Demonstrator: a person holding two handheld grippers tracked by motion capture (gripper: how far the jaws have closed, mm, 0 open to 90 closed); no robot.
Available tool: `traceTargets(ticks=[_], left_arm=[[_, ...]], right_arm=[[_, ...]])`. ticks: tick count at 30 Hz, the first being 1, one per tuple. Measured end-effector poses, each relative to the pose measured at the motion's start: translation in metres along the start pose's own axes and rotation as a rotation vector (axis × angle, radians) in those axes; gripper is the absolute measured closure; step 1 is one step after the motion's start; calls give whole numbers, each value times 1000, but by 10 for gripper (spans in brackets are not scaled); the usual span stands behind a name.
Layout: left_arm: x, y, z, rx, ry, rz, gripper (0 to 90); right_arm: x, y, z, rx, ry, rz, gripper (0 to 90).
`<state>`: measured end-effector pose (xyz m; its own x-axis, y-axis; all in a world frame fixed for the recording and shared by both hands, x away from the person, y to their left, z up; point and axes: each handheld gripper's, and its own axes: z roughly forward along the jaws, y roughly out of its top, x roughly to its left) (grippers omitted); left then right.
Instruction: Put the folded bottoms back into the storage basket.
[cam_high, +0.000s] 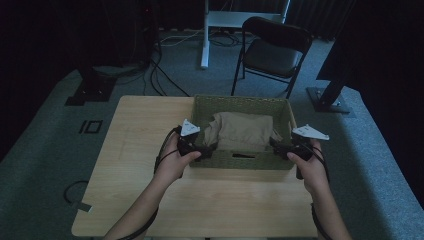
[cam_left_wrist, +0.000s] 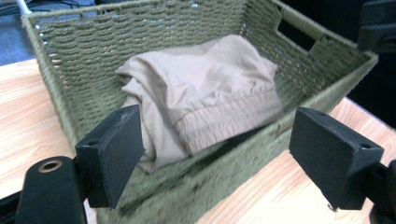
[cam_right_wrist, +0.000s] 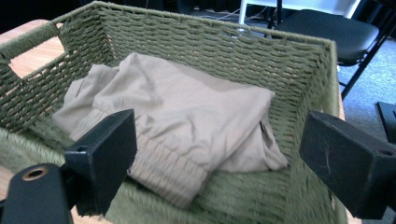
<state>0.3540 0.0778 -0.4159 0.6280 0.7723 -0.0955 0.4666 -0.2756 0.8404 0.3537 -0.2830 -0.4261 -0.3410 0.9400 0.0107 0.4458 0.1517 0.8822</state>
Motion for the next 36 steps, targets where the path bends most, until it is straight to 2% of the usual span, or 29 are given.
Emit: traceTargets(ticks=[5, 8, 10, 13, 18, 21, 24, 29, 36], left_arm=[[-4, -10, -9, -11, 3, 10, 187], [-5, -16, -13, -16, 4, 3, 187], [-6, -21, -15, -12, 28, 24, 187], [-5, -30, -17, -6, 22, 8, 187], [-3, -39, -20, -7, 31, 7, 187], [-2, -45, -23, -7, 44, 15, 187], [0, -53, -25, -3, 52, 4, 187], [2, -71, -23, 32, 54, 0, 187], [8, -93, -17, 77, 74, -10, 187]], right_arm=[[-2, -9, -9, 0, -9, 10, 109], [-3, -15, -16, -9, -4, 30, 109], [-2, -21, -21, -14, 2, 43, 109], [-1, -28, -26, -17, 6, 54, 109], [-3, -42, -32, -5, -13, 53, 109], [-4, -50, -32, 6, -11, 66, 109], [-4, -59, -32, 16, -7, 78, 109], [0, -75, -31, 38, 11, 89, 109], [5, -101, -22, 89, 6, 97, 109]])
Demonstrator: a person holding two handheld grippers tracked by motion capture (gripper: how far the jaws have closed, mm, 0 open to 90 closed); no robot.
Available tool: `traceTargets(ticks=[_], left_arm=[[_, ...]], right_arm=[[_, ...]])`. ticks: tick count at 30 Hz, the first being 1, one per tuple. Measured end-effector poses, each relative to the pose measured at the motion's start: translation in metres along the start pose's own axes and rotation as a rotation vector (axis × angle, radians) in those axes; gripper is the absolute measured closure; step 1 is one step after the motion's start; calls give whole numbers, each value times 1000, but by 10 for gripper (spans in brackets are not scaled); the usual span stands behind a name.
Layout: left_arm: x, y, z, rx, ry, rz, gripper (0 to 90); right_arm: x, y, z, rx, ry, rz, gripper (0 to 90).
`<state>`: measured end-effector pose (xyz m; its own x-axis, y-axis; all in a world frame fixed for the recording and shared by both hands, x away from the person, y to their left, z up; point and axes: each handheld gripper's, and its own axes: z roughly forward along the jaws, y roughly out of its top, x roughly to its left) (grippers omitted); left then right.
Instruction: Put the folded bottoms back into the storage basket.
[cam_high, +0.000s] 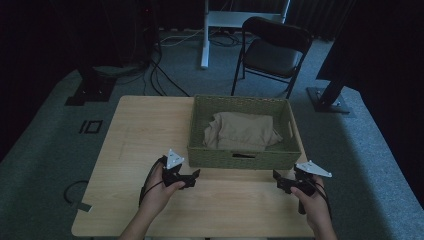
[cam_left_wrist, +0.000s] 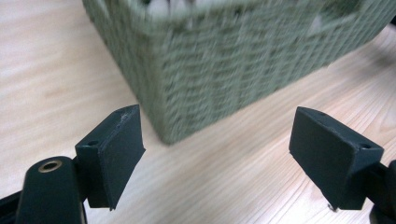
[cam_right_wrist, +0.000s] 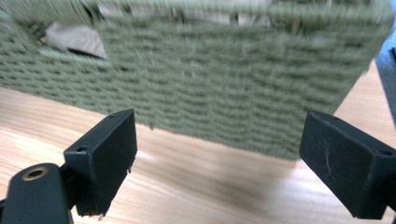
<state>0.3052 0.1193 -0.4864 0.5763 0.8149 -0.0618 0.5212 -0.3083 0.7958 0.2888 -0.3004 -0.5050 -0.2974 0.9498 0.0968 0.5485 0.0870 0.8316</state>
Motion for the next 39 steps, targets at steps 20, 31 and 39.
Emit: traceTargets(ticks=[20, 31, 39], left_arm=[[26, -49, 16, 131, 105, -30, 187], [44, -62, 10, 155, 220, -39, 187], [55, -72, 5, 134, 233, -100, 167]], right_arm=[[-10, -34, 19, 85, -49, 9, 109], [-16, -45, 20, 145, -109, -6, 134], [-15, -46, 21, 170, -136, -2, 128]])
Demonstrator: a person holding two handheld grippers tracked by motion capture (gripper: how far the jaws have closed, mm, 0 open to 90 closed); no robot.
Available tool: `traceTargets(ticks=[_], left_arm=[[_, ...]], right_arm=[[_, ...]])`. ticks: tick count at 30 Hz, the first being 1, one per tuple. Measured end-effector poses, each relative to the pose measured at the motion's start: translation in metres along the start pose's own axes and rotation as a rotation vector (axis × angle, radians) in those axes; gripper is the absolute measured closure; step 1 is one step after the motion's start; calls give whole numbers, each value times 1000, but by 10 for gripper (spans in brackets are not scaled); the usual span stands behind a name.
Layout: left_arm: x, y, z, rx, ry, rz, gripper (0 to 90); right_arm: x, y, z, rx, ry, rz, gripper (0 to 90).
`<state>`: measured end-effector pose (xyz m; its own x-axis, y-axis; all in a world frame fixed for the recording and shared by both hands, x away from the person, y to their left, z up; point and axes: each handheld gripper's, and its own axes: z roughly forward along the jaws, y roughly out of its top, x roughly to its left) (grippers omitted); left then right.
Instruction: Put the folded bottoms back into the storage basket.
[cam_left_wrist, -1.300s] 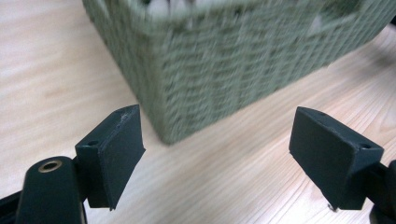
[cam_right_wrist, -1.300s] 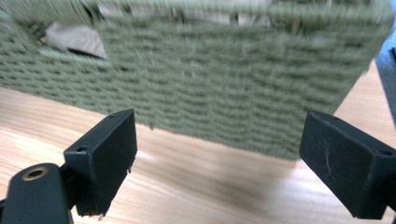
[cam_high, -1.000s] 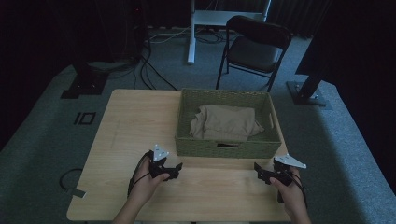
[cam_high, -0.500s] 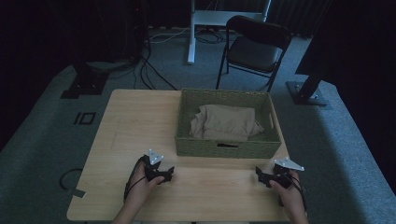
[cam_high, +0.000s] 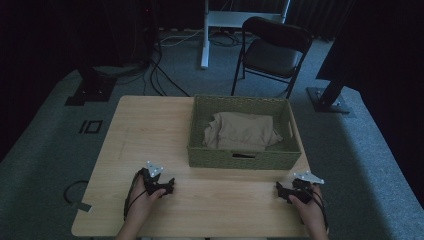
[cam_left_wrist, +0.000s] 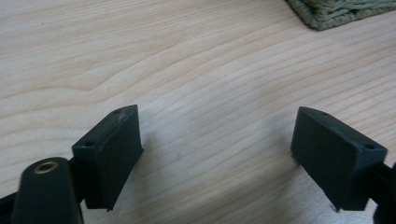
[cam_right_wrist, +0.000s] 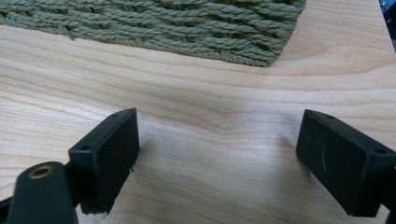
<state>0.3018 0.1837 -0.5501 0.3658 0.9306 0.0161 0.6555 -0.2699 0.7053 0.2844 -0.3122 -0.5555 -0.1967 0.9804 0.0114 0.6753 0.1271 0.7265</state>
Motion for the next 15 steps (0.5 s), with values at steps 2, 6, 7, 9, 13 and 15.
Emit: traceTargets(ticks=[2, 6, 7, 9, 13, 15], left_arm=[[0, -2, -1, -8, 6, -10, 162], [-4, -4, -2, -7, 35, -39, 161], [-7, -4, -3, -8, 57, -65, 156], [-9, -5, -3, -2, 86, -95, 137], [-9, -5, -3, 6, 118, -127, 98], [-9, -5, -3, 6, 137, -149, 99]], right_arm=[[0, 0, 0, 0, 1, 2, 127], [1, 0, 1, 0, -7, 9, 125], [1, 0, 1, 0, -8, 10, 125], [2, 1, 1, -1, -16, 20, 125], [2, 1, 1, 0, -20, 21, 124], [2, 1, 1, 0, -20, 21, 124]])
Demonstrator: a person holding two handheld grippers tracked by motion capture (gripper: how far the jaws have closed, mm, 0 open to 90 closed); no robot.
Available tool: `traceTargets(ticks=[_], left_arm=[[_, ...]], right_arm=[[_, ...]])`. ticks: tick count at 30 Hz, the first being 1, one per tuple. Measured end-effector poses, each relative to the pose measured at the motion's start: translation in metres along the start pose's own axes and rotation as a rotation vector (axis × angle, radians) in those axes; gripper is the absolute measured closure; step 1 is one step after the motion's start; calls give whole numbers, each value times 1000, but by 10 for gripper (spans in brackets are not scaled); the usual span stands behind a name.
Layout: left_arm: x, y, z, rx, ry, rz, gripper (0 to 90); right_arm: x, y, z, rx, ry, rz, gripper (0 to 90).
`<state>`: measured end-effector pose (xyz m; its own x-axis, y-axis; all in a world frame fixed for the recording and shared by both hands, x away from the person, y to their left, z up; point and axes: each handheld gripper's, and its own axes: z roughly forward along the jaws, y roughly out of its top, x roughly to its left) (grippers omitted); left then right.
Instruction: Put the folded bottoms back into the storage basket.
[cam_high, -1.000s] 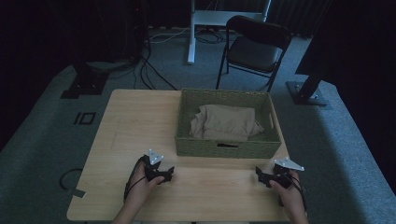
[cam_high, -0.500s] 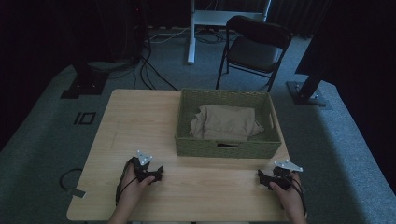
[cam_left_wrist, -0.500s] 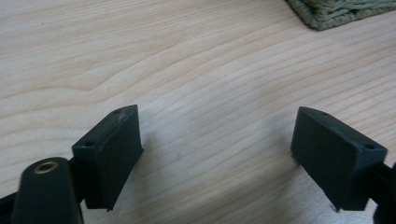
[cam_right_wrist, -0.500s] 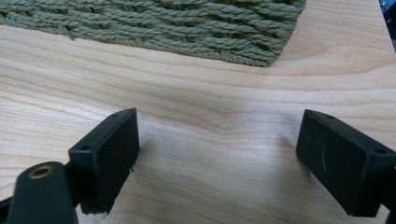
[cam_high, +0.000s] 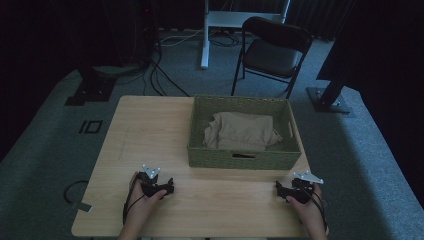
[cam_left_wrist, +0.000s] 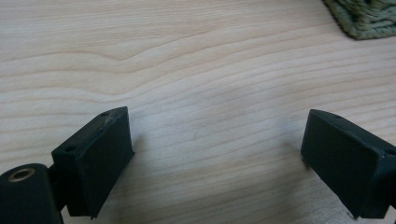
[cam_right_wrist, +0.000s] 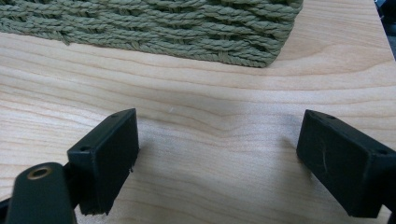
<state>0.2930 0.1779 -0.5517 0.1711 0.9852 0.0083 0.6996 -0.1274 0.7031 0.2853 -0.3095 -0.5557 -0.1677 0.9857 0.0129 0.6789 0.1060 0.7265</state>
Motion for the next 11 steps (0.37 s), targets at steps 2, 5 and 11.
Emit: traceTargets(ticks=[2, 5, 11], left_arm=[[0, 0, 0, -2, 17, -18, 99], [0, -1, 0, -3, 34, -37, 98], [1, -1, 0, -1, 58, -58, 93]], right_arm=[[0, 0, 0, 1, 0, -1, 123], [0, 0, 0, 0, -1, -2, 123], [0, 0, 0, 1, 0, -2, 123]])
